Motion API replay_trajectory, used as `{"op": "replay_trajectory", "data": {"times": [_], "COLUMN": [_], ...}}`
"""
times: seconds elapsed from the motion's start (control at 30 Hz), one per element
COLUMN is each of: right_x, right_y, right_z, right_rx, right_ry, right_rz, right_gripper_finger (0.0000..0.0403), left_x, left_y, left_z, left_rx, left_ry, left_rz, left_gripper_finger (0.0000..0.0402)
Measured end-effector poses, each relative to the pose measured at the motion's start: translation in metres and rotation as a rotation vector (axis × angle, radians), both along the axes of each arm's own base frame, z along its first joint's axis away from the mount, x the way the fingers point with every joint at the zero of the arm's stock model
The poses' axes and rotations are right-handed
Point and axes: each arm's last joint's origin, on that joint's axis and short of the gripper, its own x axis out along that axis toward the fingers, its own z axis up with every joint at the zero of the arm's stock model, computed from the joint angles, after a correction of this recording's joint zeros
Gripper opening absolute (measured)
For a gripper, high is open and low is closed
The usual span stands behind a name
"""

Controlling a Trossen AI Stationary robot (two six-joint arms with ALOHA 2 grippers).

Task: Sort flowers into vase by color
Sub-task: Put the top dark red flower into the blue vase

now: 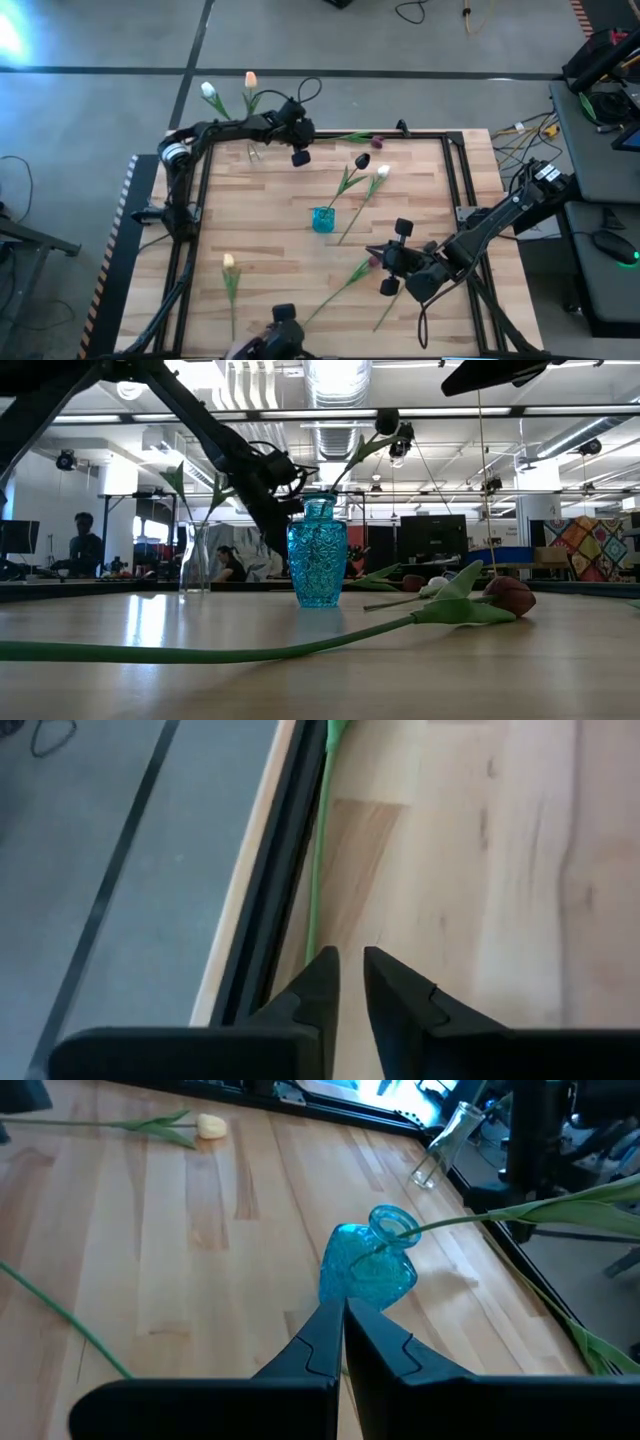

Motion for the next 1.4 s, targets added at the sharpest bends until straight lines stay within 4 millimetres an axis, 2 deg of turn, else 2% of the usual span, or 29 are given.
{"op": "replay_trajectory", "data": {"times": [0.17,0.33,0.5,0.83,1.2,1.4], "right_x": [0.0,0.0,0.0,0.0,0.0,0.0], "right_y": [0.0,0.0,0.0,0.0,0.0,0.0], "right_z": [0.0,0.0,-0.001,-0.001,-0.001,-0.001], "right_rx": [-0.001,-0.003,-0.003,-0.004,-0.004,-0.001], "right_ry": [0.001,0.002,0.002,0.004,0.004,0.001], "right_rz": [0.001,0.001,0.001,0.001,0.001,0.001], "right_gripper_finger": [0.0009,0.0009,0.0009,0.0009,0.0009,0.0009], "left_x": [0.006,0.01,0.012,0.003,-0.006,-0.007], "left_y": [0.009,0.016,0.022,0.033,0.043,0.041], "left_z": [-0.009,-0.018,-0.021,-0.035,-0.039,-0.04], "left_rx": [-0.018,-0.022,-0.034,-0.078,-0.092,-0.11], "left_ry": [0.035,0.084,0.105,0.151,0.152,0.171], "left_rz": [0.002,0.007,0.012,0.043,0.067,0.044], "left_gripper_finger": [0.0064,0.0073,0.0073,0.0073,0.0073,0.0047]}}
